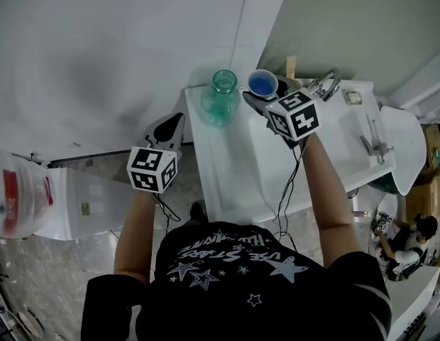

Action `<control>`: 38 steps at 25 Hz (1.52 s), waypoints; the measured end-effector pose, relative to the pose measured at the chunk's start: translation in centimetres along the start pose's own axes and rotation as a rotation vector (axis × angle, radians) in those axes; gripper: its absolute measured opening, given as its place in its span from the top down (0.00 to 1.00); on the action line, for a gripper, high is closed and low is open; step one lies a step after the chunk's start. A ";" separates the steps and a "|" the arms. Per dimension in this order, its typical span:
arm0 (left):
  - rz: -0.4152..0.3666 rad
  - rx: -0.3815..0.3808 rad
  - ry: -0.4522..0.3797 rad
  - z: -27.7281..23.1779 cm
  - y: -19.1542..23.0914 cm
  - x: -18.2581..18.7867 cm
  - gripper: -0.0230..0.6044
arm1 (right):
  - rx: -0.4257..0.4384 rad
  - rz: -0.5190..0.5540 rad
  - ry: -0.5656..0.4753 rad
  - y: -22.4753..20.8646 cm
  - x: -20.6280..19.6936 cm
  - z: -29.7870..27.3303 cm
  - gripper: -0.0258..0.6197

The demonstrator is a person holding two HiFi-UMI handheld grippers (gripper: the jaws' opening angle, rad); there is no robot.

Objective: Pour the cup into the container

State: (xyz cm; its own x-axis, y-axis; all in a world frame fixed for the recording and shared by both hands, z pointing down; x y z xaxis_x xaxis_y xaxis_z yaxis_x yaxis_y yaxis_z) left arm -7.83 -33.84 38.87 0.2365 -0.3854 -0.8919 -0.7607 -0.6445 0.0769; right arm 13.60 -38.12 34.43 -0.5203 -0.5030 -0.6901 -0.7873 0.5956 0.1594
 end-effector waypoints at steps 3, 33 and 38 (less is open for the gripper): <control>-0.003 -0.014 -0.004 -0.6 0.5 0.4 0.95 | -0.021 0.034 0.030 -0.7 1.2 -0.7 0.51; 0.051 -0.054 -0.014 -3.4 1.6 0.2 0.95 | -0.155 0.335 0.243 -2.0 3.0 -4.1 0.52; 0.055 -0.055 -0.017 -3.5 1.4 0.2 0.95 | -0.184 0.415 0.275 -2.1 3.6 -4.1 0.52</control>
State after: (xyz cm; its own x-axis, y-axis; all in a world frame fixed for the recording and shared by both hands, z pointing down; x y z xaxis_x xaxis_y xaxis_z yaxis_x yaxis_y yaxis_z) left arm -6.71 -37.08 40.37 0.1840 -0.4104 -0.8932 -0.7378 -0.6580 0.1504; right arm 12.03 -43.74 34.49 -0.8488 -0.4085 -0.3358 -0.5286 0.6725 0.5180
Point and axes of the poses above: the fingertips, and each gripper's own axes: z backward along the fingers, y to its left, x out of its top, the point moved 3 cm from there along z, backward along the fingers, and after that the axes turned 15 degrees about y, right-handed, at the moved point
